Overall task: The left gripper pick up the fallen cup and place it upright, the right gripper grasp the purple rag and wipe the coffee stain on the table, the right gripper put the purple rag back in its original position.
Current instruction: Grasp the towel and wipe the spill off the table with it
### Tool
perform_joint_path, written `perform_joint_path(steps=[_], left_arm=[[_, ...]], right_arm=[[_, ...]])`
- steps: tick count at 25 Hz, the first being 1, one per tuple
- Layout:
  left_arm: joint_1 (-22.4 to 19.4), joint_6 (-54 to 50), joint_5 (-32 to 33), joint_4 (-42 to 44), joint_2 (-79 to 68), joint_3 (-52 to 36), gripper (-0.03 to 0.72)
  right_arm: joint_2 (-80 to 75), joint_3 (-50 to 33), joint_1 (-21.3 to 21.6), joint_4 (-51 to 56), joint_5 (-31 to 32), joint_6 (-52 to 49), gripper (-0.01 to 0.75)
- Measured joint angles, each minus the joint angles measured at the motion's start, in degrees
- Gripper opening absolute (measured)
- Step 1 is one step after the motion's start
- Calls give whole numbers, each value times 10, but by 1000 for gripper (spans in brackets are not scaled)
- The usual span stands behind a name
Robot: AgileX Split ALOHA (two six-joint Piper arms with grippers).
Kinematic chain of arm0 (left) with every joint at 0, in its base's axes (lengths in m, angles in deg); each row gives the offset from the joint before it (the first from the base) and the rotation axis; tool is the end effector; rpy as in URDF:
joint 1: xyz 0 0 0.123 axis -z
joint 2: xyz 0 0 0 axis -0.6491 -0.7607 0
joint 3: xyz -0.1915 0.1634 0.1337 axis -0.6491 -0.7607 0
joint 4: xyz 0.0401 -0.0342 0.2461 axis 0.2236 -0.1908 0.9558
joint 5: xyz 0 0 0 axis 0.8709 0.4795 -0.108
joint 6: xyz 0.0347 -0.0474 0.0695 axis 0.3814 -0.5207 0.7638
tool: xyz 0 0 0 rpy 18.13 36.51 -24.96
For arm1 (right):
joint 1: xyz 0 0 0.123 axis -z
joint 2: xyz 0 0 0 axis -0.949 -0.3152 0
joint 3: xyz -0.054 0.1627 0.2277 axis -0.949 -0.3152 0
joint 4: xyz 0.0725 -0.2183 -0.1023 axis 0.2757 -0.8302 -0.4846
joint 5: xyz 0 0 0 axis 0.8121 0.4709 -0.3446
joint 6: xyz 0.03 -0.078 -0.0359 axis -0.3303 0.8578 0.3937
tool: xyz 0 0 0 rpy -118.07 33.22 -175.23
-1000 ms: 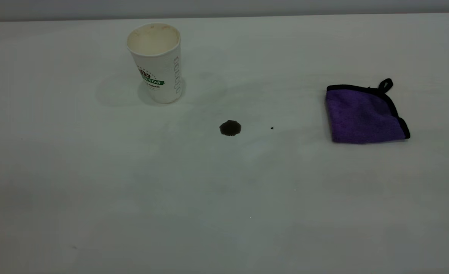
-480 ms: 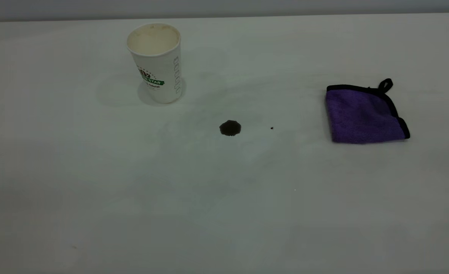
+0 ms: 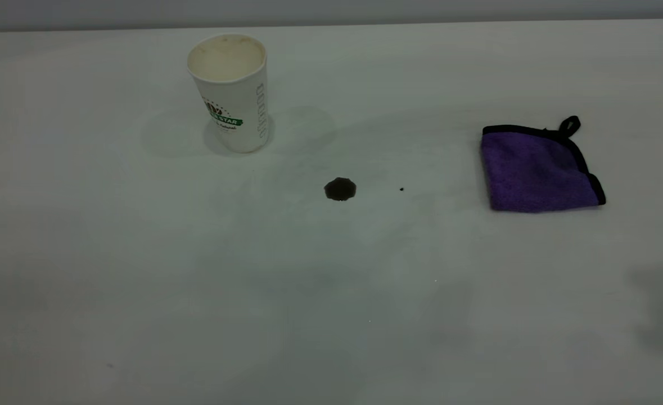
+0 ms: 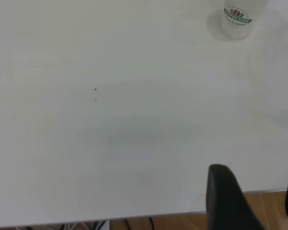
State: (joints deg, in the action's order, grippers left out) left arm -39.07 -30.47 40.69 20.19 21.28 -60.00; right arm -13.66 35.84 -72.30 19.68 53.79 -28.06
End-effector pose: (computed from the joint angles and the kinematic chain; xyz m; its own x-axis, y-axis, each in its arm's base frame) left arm -0.0096 -0.0017 0.2693 -0.5037 0.0362 -0.8631 0.0552 0.9984 0.0097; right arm 0.1918 -0.0018 0.3030 -0.8090 -0.1091 -0.5775 -0.0662 0.9933 -0.0949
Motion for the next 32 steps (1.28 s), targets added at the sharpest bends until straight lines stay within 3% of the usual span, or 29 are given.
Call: perform_joint_path(steps=[4, 8, 11, 22, 32], left_arm=[[0, 0, 1, 0, 0, 0, 372], [0, 0, 1, 0, 0, 0, 372], [0, 0, 1, 0, 0, 0, 372], [0, 0, 1, 0, 0, 0, 372], [0, 0, 1, 0, 0, 0, 372]], right_arm=[[-128, 4, -6, 28, -84, 28, 728], [-246, 5, -38, 32, -174, 30, 728], [-338, 24, -51, 32, -209, 24, 726], [-634, 201, -88, 40, -201, 14, 709], [-781, 345, -90, 56, -176, 14, 679]])
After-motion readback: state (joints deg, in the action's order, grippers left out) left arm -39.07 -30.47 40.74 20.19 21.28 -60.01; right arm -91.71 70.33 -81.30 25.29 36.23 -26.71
